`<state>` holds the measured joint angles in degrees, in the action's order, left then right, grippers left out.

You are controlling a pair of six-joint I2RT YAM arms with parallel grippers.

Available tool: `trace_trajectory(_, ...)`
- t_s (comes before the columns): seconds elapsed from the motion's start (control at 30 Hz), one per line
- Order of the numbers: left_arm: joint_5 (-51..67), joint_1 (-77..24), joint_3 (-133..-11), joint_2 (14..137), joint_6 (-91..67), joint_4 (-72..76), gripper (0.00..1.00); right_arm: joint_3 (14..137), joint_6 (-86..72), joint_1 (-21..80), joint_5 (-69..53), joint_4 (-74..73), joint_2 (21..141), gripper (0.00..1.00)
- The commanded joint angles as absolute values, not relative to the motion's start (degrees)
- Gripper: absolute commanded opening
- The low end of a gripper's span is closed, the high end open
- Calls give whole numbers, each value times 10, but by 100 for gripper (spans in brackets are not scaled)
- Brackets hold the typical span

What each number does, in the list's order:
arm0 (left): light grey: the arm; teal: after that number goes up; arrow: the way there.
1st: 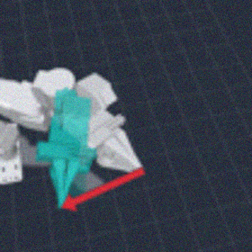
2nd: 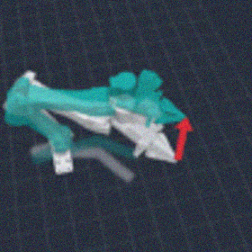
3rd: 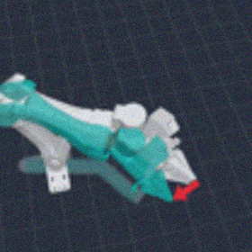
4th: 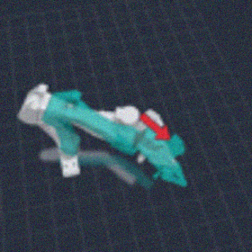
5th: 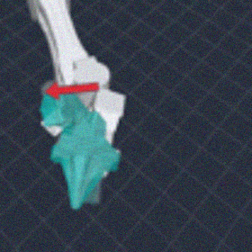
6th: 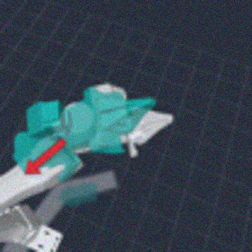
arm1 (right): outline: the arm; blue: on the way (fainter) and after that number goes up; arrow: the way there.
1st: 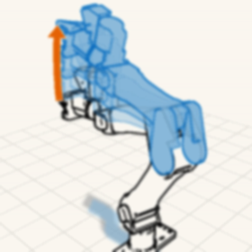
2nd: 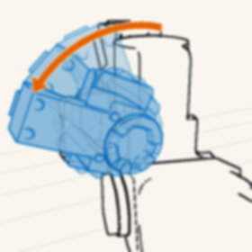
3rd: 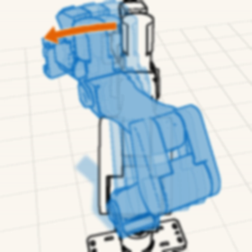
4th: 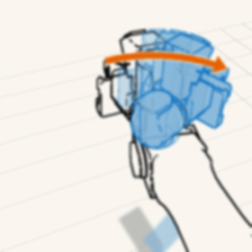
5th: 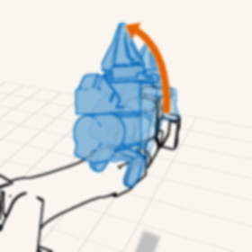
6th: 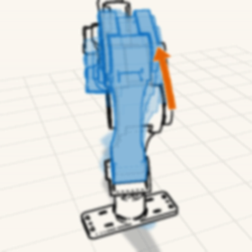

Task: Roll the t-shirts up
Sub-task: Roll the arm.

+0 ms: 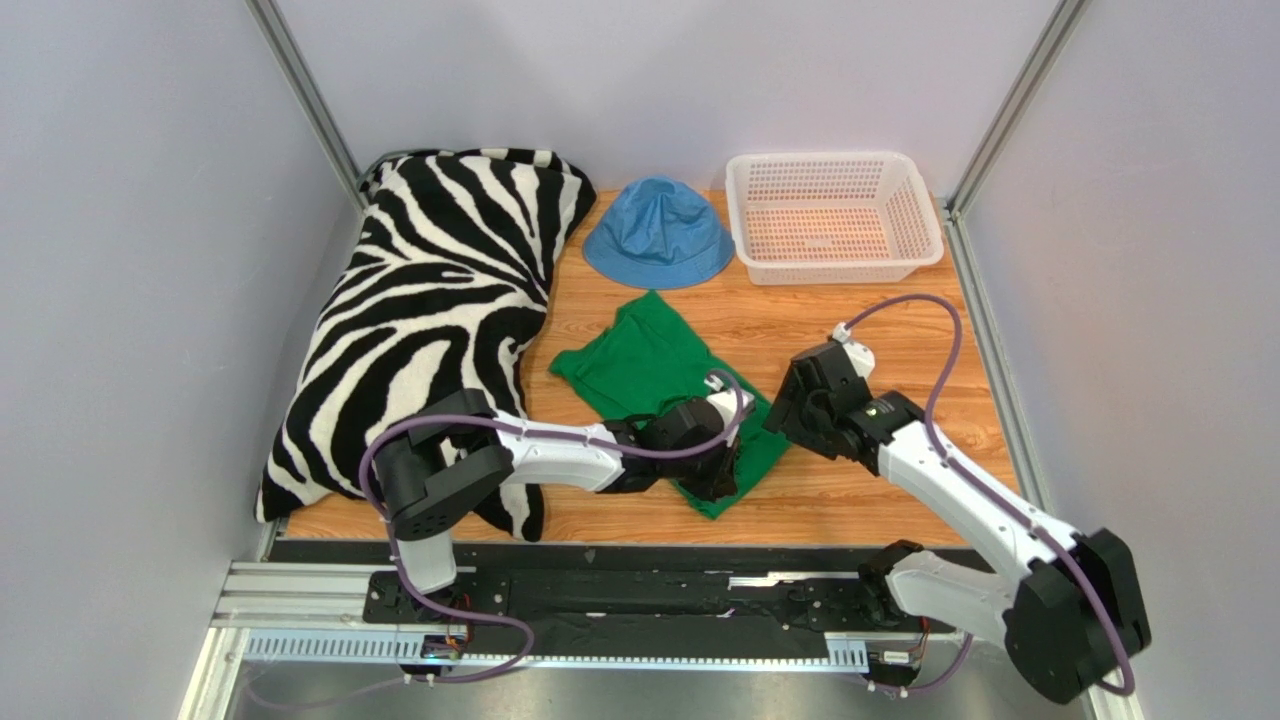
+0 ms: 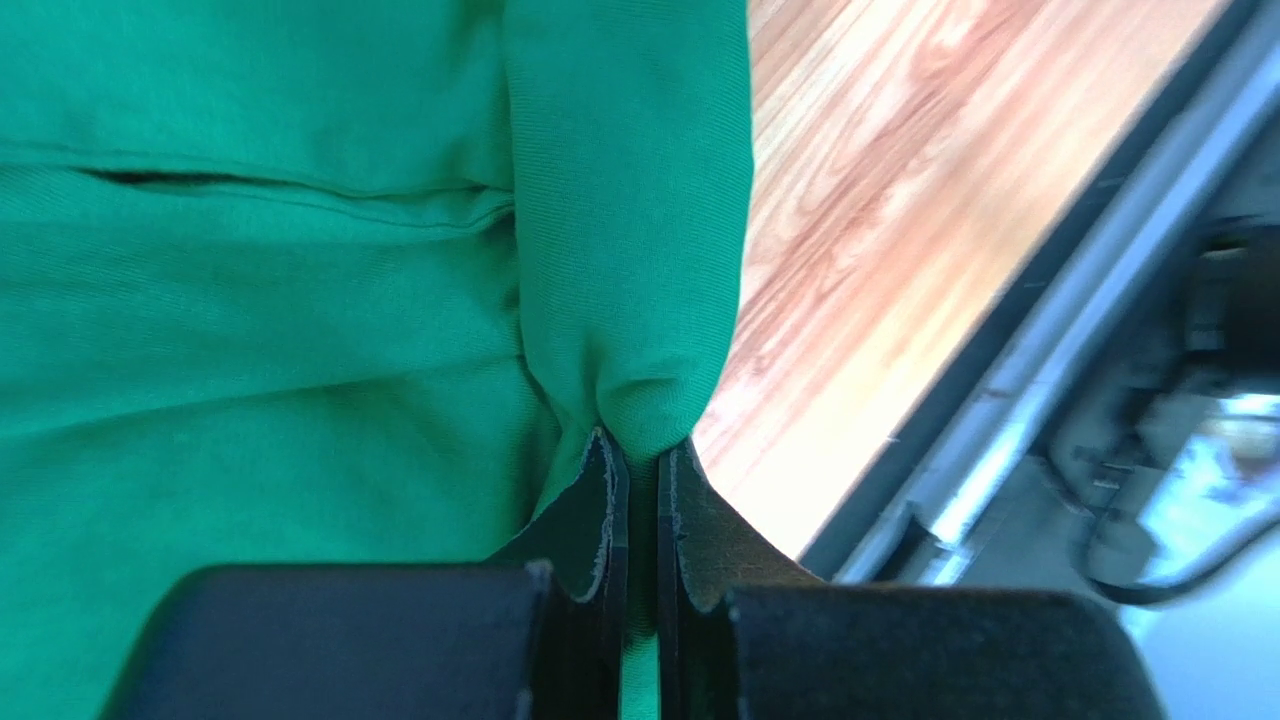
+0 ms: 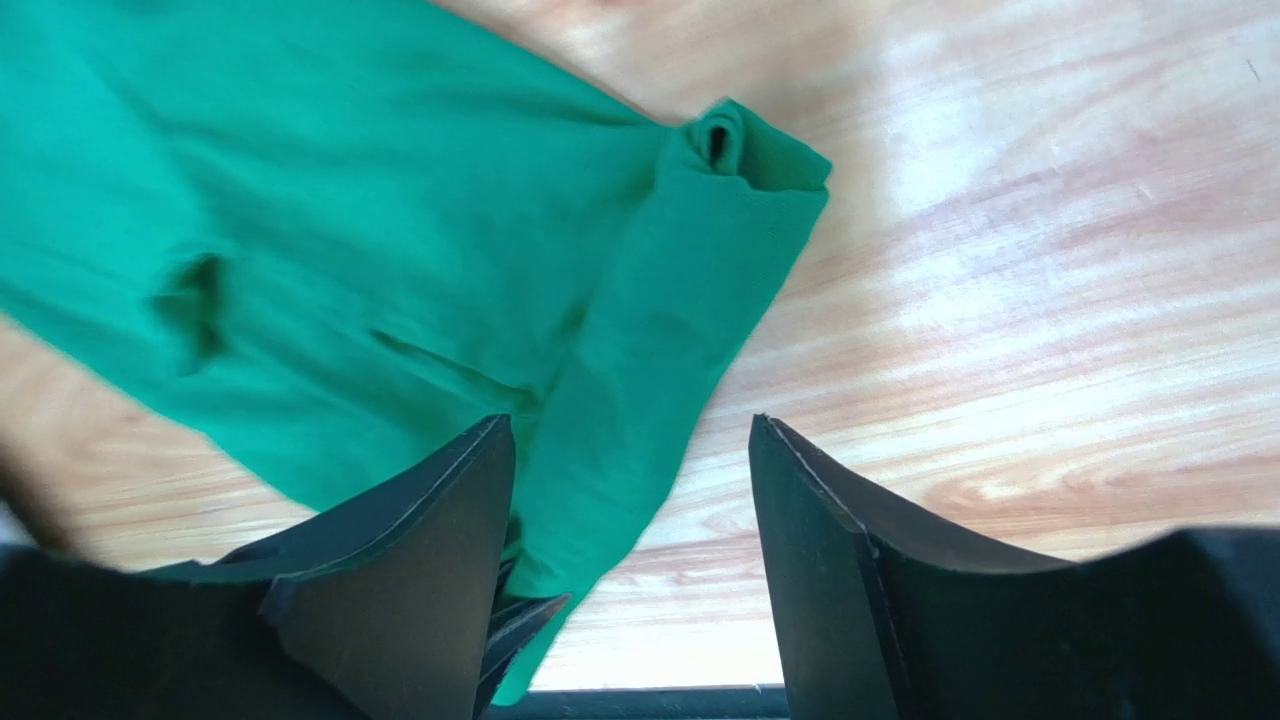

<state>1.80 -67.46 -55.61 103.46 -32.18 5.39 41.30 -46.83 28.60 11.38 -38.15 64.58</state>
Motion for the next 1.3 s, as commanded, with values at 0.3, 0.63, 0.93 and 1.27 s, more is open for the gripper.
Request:
trace_trajectory(0.3,295,-584,-459,1075,-508,222,0,302,-497,288,126,-262,548,66)
trace_trajectory(0.63,337,-565,-444,1103,-552,266,0,330,-507,289,136,-253,647,61)
trace_trajectory(0.93,342,-562,-446,1106,-557,265,0,327,-530,291,129,-301,632,62)
trace_trajectory(1.27,345,-561,-446,1109,-555,266,0,365,-528,294,127,-315,725,30)
